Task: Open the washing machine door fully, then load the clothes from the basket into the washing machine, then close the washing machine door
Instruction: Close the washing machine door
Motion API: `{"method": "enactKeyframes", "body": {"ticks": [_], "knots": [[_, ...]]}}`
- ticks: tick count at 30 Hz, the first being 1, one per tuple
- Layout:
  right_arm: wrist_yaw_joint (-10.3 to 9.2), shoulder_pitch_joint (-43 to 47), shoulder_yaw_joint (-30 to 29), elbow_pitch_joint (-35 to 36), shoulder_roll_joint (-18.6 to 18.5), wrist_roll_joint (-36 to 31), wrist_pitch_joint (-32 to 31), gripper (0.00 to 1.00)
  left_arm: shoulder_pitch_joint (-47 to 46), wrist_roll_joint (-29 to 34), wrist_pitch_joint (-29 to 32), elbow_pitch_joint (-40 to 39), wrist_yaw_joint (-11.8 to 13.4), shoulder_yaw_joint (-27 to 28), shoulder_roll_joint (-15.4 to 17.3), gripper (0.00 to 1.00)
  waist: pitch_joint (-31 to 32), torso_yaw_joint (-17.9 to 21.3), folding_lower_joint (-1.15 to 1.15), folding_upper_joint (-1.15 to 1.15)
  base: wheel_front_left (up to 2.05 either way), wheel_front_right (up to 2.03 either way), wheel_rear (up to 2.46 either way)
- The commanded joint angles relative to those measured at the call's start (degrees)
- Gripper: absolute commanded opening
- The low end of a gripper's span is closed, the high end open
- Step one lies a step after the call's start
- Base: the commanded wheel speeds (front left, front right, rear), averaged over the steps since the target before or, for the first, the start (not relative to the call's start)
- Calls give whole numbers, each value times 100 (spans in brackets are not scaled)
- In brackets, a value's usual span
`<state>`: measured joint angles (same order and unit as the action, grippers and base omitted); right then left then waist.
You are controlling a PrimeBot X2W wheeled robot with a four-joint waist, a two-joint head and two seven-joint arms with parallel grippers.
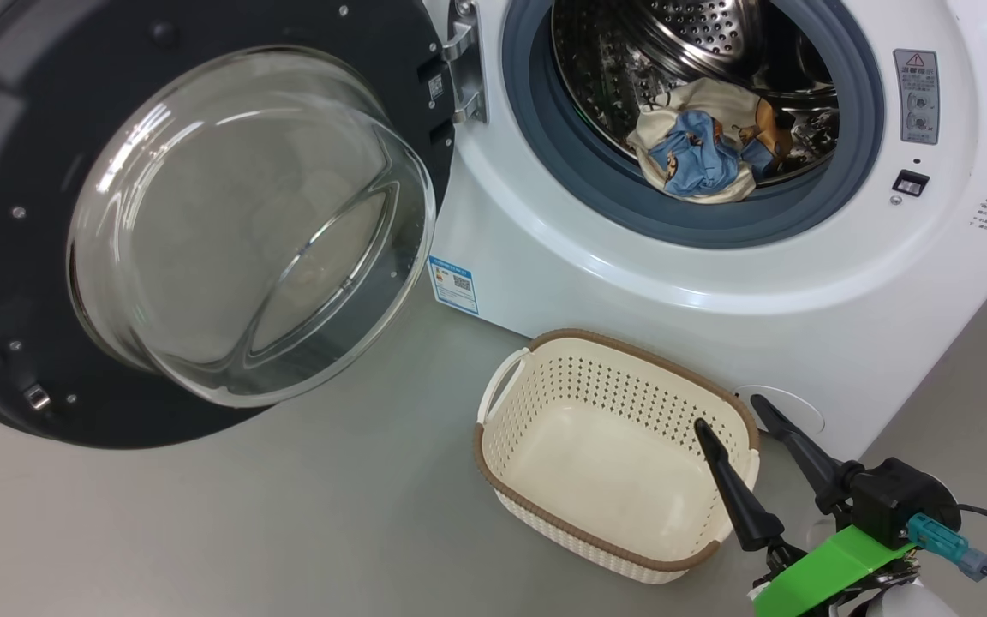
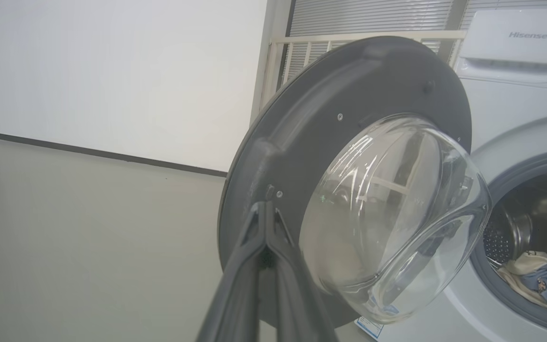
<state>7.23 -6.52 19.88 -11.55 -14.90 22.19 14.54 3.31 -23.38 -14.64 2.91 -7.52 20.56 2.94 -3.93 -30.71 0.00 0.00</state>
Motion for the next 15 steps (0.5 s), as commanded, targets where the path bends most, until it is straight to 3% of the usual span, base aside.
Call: {"method": "enactKeyframes", "body": {"ticks": [1,5,11,15], "knots": [[25,-59,60,147,-63,83,46,100,-250,-55,-36,-203,5,187,208,0,-7,0,0,0,0,0,0],[25,-20,30,173,-48,63,46,100,-609,-891,-36,-335,4,347,786,0,-45,-1,0,0,0,0,0],[25,4,-5,207,-37,36,46,100,-1546,-2720,109,103,4,476,2093,0,-135,5,0,0,0,0,0],[25,21,-13,222,-40,25,46,100,-2137,-3714,387,616,4,261,2924,0,-177,16,0,0,0,0,0]]}}
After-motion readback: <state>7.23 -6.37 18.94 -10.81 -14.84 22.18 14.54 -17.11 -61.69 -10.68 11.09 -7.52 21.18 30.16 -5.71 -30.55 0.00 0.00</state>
